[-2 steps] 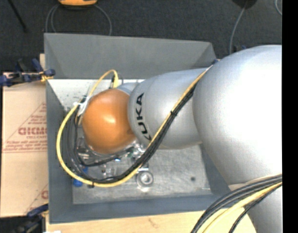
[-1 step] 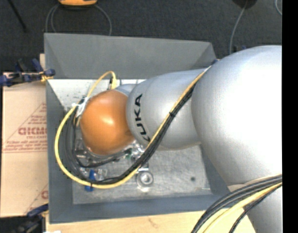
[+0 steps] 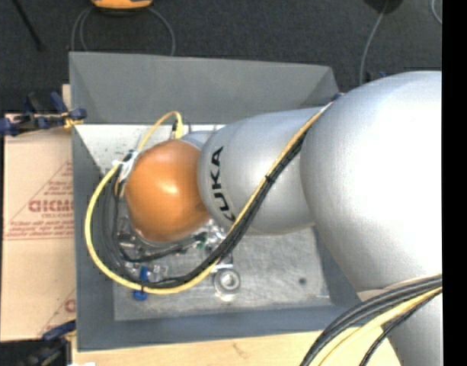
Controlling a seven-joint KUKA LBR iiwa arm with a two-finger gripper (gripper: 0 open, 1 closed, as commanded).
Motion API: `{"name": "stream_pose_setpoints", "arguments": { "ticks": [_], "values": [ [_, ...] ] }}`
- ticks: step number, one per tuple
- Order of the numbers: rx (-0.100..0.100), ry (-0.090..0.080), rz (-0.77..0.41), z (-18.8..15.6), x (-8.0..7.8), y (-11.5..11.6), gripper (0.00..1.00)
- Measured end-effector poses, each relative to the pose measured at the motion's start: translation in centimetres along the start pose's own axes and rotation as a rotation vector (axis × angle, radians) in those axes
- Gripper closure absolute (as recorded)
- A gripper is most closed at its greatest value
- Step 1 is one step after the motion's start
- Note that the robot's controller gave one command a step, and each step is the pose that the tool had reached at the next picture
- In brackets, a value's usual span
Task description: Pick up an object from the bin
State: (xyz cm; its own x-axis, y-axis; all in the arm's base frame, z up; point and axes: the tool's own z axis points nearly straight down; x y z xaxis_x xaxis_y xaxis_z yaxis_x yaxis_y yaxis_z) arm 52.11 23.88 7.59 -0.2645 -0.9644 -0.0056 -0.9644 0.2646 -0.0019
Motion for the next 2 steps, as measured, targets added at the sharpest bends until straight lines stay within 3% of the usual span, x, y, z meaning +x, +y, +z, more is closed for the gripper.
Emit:
{"name": "stream_pose_setpoints", "arguments": {
  "ticks": [1, 2],
  "values": [
    [0.003, 0.002, 0.009, -2.3, 0.0, -0.2, 1.0],
    [0.007, -0.001, 0.015, -11.3, -0.1, -0.5, 1.0]
  ]
}}
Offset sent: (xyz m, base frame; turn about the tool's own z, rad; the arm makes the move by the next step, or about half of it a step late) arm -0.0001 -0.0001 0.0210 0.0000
